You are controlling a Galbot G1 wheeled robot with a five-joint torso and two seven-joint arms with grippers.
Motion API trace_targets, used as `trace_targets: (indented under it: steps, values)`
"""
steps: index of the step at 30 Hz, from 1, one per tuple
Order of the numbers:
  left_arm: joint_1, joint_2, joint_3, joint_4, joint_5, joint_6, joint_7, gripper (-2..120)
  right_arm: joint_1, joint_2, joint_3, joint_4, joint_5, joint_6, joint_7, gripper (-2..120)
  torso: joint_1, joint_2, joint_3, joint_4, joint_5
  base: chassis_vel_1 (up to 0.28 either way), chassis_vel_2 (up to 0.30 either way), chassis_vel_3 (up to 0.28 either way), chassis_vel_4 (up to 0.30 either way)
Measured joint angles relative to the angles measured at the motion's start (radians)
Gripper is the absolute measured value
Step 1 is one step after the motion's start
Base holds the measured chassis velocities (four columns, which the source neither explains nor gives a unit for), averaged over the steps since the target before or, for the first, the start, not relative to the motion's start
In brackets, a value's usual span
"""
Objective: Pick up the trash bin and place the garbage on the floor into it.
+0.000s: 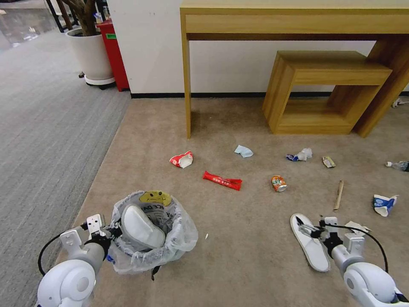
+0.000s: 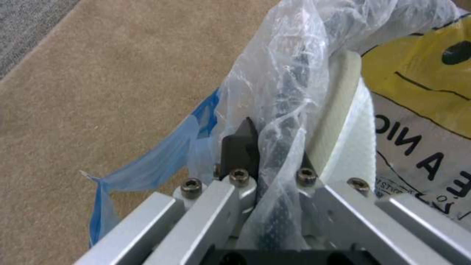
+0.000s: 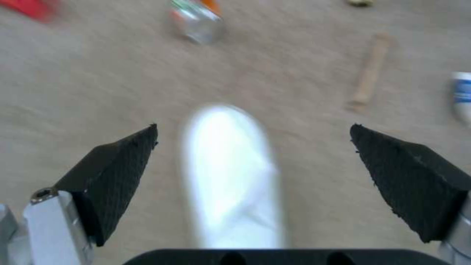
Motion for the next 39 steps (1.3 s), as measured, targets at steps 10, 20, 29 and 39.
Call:
trace_targets:
  steps: [10, 20, 29, 39]
  values:
    - [0.006, -0.008, -0.001, -0.002, 0.003, -0.005, 0.003, 1, 0.131, 0.03, -0.051, -0.239, -0.093, 0.092, -0.006, 100, 0.0, 0.0, 0.0, 0.0002, -0.0001, 0.0, 0.0, 0.0, 0.0]
    - [0.017, -0.012, -0.003, -0.012, 0.007, -0.005, 0.003, 1, 0.236, 0.071, -0.075, -0.457, -0.119, 0.244, -0.186, 100, 0.0, 0.0, 0.0, 0.0, -0.0002, 0.0, 0.0, 0.0, 0.0]
    - [0.029, -0.017, -0.001, -0.025, 0.01, -0.008, 0.003, 1, 0.333, 0.112, -0.102, -0.623, -0.144, 0.351, -0.286, 100, 0.0, 0.0, 0.0, 0.0, -0.0002, 0.0, 0.0, 0.0, 0.0]
    - [0.038, -0.011, -0.009, -0.04, 0.004, -0.011, 0.003, 1, 0.394, 0.171, -0.118, -0.736, -0.177, 0.375, -0.276, 82, 0.0, 0.0, 0.0, 0.0, -0.0002, 0.0, 0.0, 0.0, 0.0]
